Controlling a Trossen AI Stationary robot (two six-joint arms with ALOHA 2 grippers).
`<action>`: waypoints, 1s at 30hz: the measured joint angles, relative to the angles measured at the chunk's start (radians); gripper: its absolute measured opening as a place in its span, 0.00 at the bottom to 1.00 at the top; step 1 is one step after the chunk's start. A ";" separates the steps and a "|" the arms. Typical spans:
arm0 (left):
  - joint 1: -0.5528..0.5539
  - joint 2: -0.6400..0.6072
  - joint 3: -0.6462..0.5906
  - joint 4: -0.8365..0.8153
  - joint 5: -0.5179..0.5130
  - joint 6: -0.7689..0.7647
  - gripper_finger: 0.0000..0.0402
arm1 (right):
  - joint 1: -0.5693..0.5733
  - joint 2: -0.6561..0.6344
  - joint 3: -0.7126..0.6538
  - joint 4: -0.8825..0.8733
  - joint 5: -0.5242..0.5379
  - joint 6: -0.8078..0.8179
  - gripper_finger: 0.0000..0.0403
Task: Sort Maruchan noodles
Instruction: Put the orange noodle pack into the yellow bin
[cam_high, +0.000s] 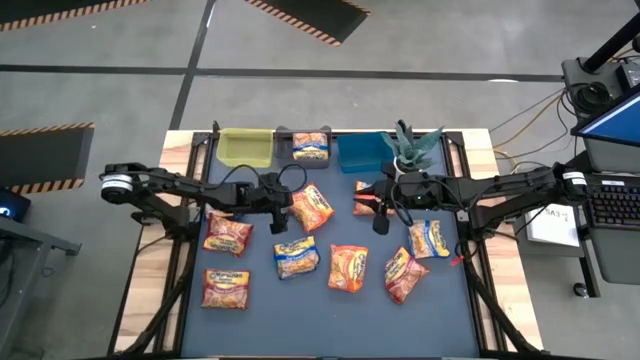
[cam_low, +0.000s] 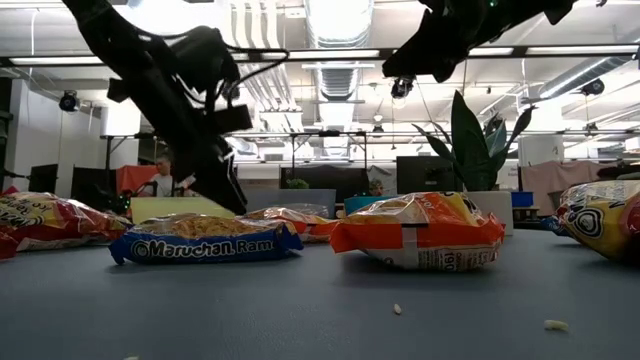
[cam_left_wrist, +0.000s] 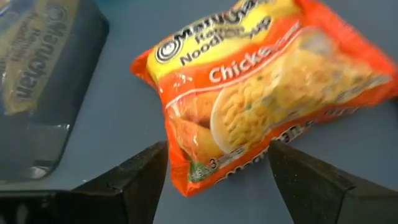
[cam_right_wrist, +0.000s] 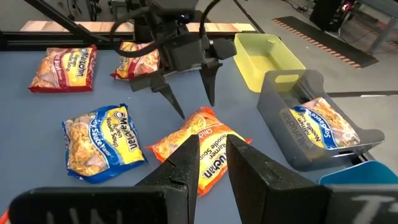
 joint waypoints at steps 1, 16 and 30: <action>0.008 0.010 0.000 0.001 0.008 0.010 0.64 | 0.000 0.000 -0.001 -0.001 0.000 0.000 0.17; 0.104 0.131 0.000 0.087 0.195 0.055 0.59 | 0.000 0.000 -0.009 -0.006 0.000 0.024 0.17; 0.103 0.112 -0.001 0.099 0.199 0.037 0.06 | 0.000 0.000 -0.011 -0.006 0.000 0.027 0.17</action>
